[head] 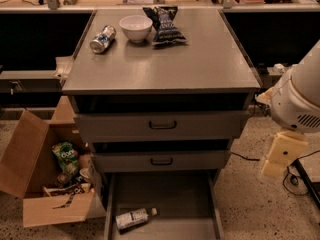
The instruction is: Pick blue plastic bottle from bottom drawer and place on counter
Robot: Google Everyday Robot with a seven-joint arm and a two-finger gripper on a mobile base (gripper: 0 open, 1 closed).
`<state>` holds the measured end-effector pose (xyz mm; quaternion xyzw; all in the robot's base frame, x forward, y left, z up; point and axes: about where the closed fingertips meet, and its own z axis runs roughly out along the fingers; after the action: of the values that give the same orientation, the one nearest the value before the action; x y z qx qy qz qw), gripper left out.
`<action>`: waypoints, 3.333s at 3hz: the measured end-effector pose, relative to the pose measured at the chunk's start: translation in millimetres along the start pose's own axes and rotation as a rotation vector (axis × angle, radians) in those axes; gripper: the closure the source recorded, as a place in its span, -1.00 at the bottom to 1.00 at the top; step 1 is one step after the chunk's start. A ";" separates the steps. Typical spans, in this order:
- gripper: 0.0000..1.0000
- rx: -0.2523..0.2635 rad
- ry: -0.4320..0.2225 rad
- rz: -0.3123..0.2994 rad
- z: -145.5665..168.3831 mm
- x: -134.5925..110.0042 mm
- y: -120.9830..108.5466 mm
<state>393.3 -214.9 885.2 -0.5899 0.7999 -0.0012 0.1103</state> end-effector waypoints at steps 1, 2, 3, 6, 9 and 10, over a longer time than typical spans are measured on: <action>-1.00 0.000 0.000 0.000 0.0 0.0 0.0; -1.00 0.009 -0.023 -0.033 19.9 -5.6 -1.7; -1.00 0.011 -0.070 -0.105 64.2 -19.2 -2.1; -1.00 -0.078 -0.231 -0.210 217.0 -67.9 21.1; -1.00 -0.106 -0.331 -0.284 292.6 -100.0 36.0; -1.00 -0.107 -0.370 -0.400 378.0 -116.8 44.5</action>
Offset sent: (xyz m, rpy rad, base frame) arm 0.0277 0.0289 -0.0752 0.0543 -0.0753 0.1377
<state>451.3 -42.6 531.0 -0.7315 0.6326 0.1268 0.2207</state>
